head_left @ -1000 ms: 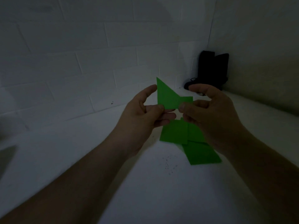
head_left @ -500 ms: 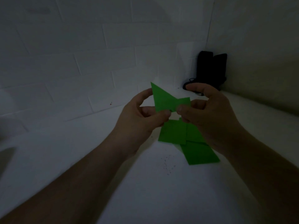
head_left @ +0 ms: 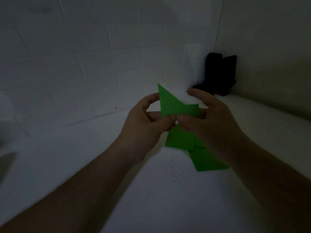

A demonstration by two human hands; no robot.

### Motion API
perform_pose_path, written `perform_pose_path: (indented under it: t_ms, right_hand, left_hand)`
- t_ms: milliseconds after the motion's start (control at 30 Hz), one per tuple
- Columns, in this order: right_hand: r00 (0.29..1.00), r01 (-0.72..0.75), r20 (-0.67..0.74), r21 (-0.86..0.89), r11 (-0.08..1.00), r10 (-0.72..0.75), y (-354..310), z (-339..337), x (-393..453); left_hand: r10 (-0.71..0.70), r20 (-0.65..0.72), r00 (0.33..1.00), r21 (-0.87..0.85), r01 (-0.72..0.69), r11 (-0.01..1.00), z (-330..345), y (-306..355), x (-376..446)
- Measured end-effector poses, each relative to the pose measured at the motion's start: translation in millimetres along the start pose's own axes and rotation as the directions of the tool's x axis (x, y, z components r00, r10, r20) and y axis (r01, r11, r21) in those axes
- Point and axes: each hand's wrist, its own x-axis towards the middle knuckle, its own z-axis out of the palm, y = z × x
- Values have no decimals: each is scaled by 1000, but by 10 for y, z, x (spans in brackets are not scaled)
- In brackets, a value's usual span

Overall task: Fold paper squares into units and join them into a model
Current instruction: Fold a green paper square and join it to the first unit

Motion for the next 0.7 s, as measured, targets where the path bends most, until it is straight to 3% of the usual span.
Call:
perform_pose_path:
  t_ms: [300,700]
  right_hand:
    - [1000,16,-13,42,999,-15,-28,6,13]
    - [999,26,-38,80,996,-23,-23,-54,43]
  left_hand:
    - [66,13,998,-63,-65,996,22,37,-23]
    - [68,-46,997,53,-65,996,-53,-12,32]
